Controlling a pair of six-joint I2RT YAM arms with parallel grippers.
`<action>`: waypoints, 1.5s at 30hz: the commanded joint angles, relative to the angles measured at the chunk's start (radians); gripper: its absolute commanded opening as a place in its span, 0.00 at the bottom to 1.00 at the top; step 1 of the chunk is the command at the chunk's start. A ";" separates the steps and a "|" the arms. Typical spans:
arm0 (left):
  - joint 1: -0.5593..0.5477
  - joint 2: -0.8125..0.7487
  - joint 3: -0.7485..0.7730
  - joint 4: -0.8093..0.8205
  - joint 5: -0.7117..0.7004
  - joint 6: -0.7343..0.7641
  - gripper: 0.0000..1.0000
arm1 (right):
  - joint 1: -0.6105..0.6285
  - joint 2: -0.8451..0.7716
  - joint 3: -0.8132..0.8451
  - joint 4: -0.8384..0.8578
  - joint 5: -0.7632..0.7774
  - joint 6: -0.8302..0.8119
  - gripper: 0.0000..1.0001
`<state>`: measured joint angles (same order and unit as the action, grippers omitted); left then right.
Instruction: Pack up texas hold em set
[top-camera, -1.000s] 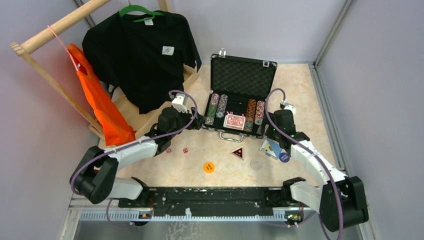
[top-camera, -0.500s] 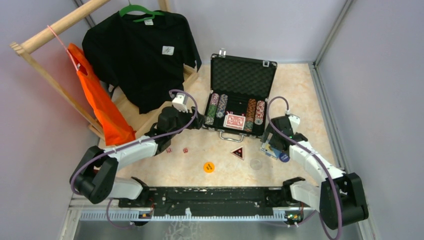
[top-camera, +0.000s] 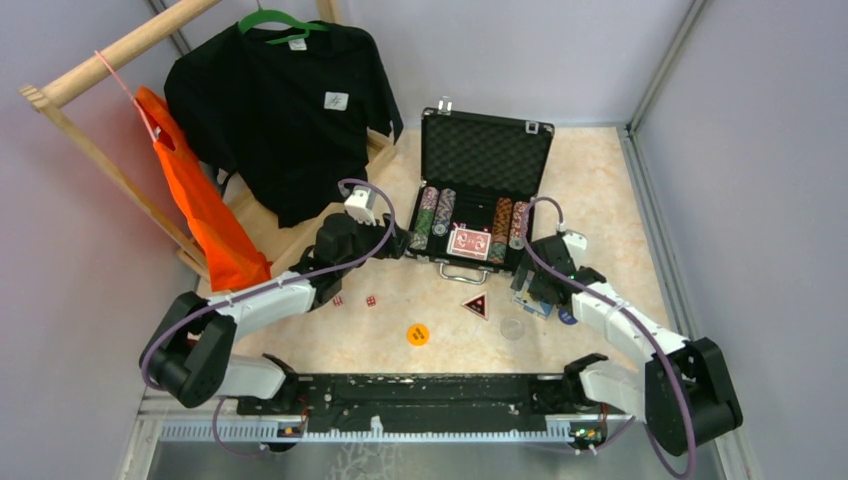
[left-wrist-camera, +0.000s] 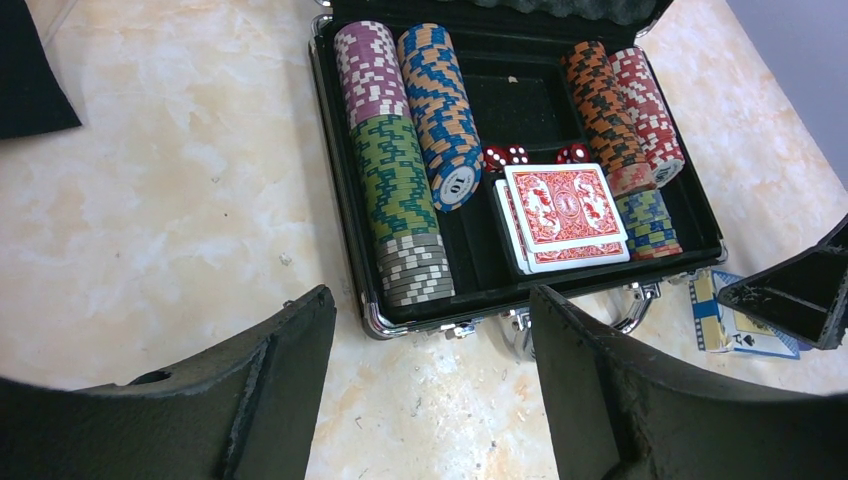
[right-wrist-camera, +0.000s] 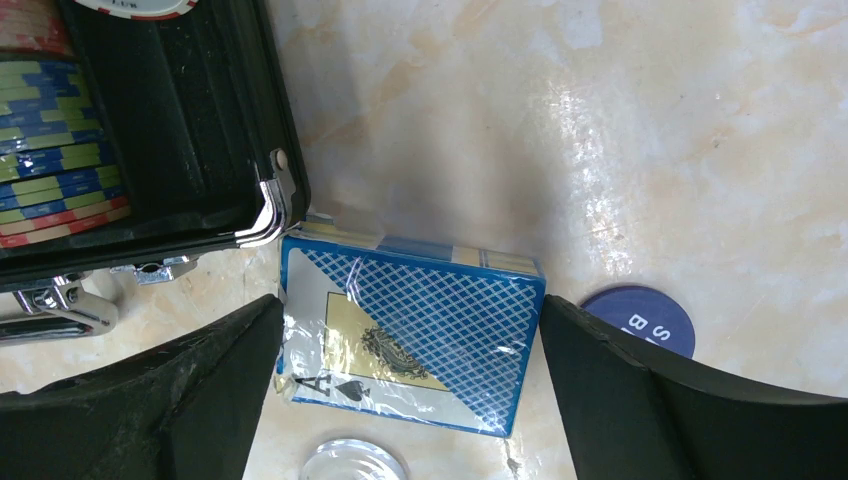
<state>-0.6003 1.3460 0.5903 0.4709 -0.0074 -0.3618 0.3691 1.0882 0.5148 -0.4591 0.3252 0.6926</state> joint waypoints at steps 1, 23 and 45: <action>-0.003 -0.012 0.022 0.008 0.023 -0.011 0.76 | 0.028 0.012 0.005 0.018 0.019 0.001 0.99; -0.004 -0.010 0.026 0.000 0.047 -0.020 0.76 | 0.114 0.123 -0.003 0.015 0.029 0.064 0.71; -0.004 -0.001 0.032 -0.006 0.051 -0.015 0.76 | 0.115 -0.019 0.105 -0.059 0.061 -0.092 0.85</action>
<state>-0.6003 1.3464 0.5907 0.4683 0.0315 -0.3733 0.4706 1.0634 0.5491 -0.5144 0.3431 0.6651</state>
